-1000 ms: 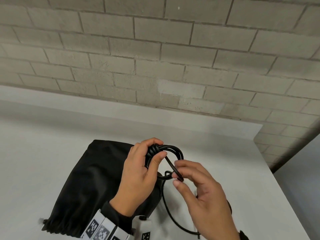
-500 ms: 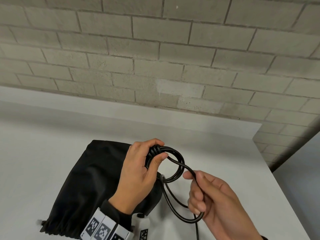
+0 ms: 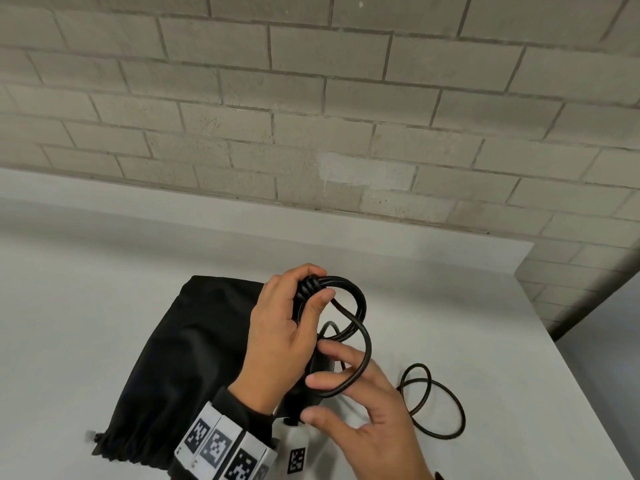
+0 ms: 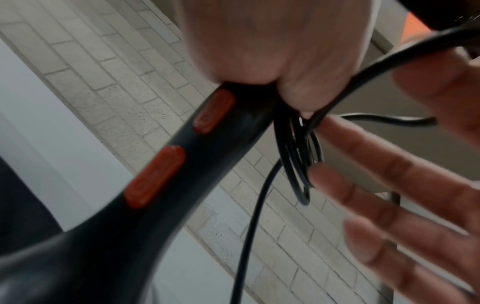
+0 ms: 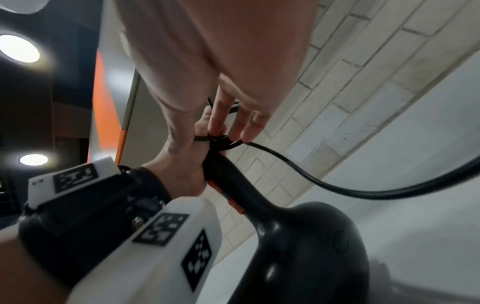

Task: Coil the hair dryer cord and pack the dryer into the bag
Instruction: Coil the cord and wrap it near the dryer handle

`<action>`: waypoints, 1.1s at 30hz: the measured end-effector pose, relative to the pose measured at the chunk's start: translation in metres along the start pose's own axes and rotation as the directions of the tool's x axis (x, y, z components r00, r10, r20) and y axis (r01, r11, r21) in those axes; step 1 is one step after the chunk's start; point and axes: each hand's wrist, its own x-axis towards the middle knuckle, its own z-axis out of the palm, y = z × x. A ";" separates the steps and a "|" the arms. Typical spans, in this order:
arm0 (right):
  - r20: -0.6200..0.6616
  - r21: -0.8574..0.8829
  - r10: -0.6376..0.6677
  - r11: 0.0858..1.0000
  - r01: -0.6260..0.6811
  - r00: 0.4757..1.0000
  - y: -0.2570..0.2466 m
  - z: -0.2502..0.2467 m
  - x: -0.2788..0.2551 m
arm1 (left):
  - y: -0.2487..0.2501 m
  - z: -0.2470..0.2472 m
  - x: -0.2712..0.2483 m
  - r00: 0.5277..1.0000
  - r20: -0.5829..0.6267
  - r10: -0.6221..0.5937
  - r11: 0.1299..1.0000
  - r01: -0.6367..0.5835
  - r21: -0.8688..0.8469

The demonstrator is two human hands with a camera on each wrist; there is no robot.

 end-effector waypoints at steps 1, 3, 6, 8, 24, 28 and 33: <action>-0.054 -0.036 -0.052 0.998 0.050 0.997 0.000 0.004 0.001 | 0.000 0.000 0.000 1.000 -0.001 0.002 1.000 -0.002 0.001; -0.109 -0.048 -0.116 0.993 0.111 0.987 0.002 0.007 0.001 | 0.001 0.000 -0.001 1.000 -0.003 0.002 1.000 -0.002 0.002; -0.077 0.135 0.021 0.991 -0.010 0.997 -0.004 0.002 -0.001 | -0.003 -0.004 0.000 0.999 -0.025 -0.035 0.999 0.034 -0.017; -0.087 0.387 0.164 0.914 -0.118 0.983 -0.003 -0.010 -0.005 | -0.009 -0.009 0.001 0.997 -0.044 -0.056 0.998 0.056 -0.021; -0.147 0.329 0.599 0.780 -0.532 0.787 -0.004 -0.106 -0.024 | -0.003 -0.009 -0.001 0.999 0.008 0.048 0.996 -0.048 -0.081; -0.240 0.511 0.618 0.736 -0.444 0.749 -0.003 -0.091 -0.021 | -0.002 -0.006 -0.002 0.997 0.016 0.082 0.995 -0.081 -0.063; -0.132 0.684 0.692 0.582 -0.439 0.710 -0.013 -0.081 -0.019 | -0.005 -0.008 -0.001 0.999 -0.013 0.052 0.997 -0.053 -0.063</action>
